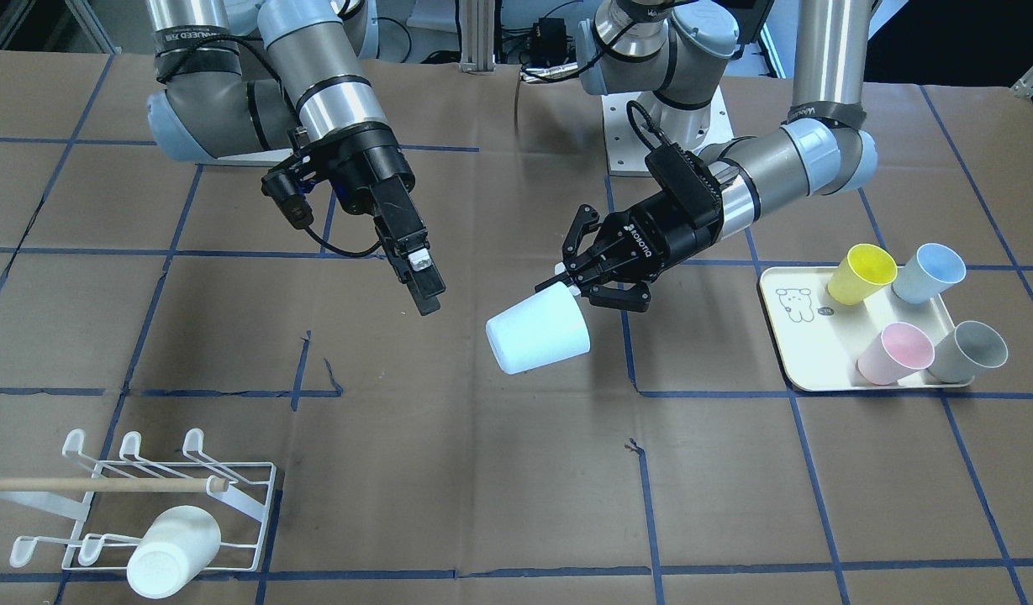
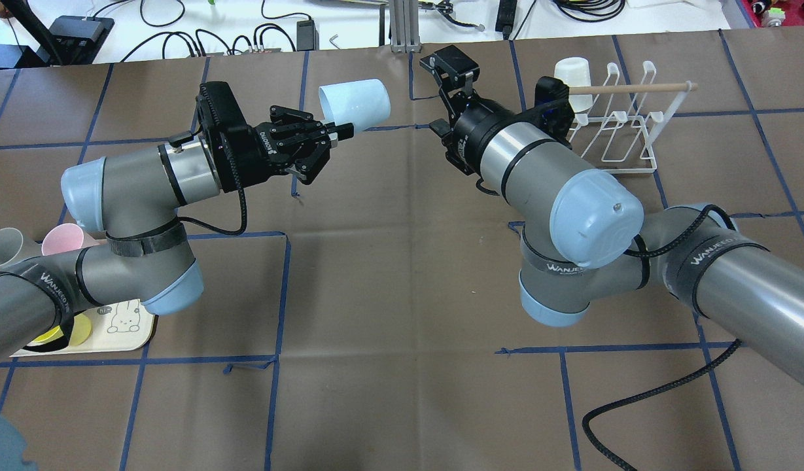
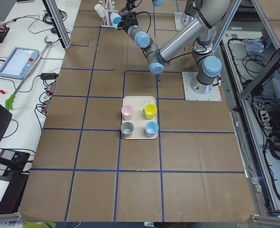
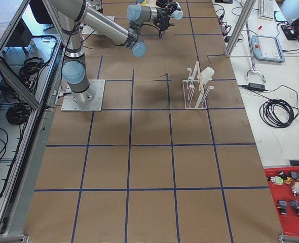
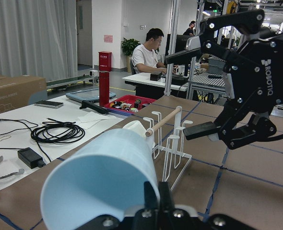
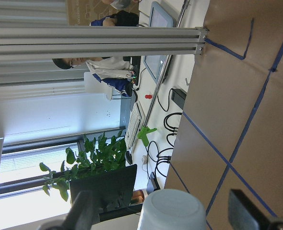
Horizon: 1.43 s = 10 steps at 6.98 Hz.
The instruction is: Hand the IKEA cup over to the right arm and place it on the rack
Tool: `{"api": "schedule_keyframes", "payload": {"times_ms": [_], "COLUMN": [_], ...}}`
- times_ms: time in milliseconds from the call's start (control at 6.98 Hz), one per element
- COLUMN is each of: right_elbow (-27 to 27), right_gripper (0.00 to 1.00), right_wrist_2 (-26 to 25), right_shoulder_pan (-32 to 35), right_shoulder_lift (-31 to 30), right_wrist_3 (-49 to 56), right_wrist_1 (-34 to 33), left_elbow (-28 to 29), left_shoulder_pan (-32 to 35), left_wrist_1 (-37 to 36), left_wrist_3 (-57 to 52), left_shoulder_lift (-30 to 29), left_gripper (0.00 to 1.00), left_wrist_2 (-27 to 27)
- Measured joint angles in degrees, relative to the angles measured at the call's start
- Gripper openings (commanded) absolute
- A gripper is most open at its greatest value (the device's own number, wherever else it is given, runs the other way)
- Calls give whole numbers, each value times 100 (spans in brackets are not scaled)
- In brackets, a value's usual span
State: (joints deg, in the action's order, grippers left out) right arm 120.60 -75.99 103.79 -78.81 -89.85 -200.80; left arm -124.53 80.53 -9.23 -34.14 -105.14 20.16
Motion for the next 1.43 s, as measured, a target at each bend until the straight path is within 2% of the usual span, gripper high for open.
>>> {"api": "schedule_keyframes", "payload": {"times_ms": [287,860,1434], "right_elbow": [-30,-110,-569], "right_gripper": [100,100,100], "right_wrist_2": [-55,-52,-55], "right_shoulder_pan": [232,399,537], "right_shoulder_lift": [40,90,377], "right_wrist_3": [-459,-603,-720], "right_wrist_1": [93,528,795], "left_elbow": [5,8,8], "left_shoulder_pan": [40,51,51], "left_wrist_1": [-15,-17,-17], "left_wrist_3": [38,48,150], "left_shoulder_lift": [-5,1,11], "left_gripper": [5,6,6], "left_wrist_2": [5,-1,-3]}}
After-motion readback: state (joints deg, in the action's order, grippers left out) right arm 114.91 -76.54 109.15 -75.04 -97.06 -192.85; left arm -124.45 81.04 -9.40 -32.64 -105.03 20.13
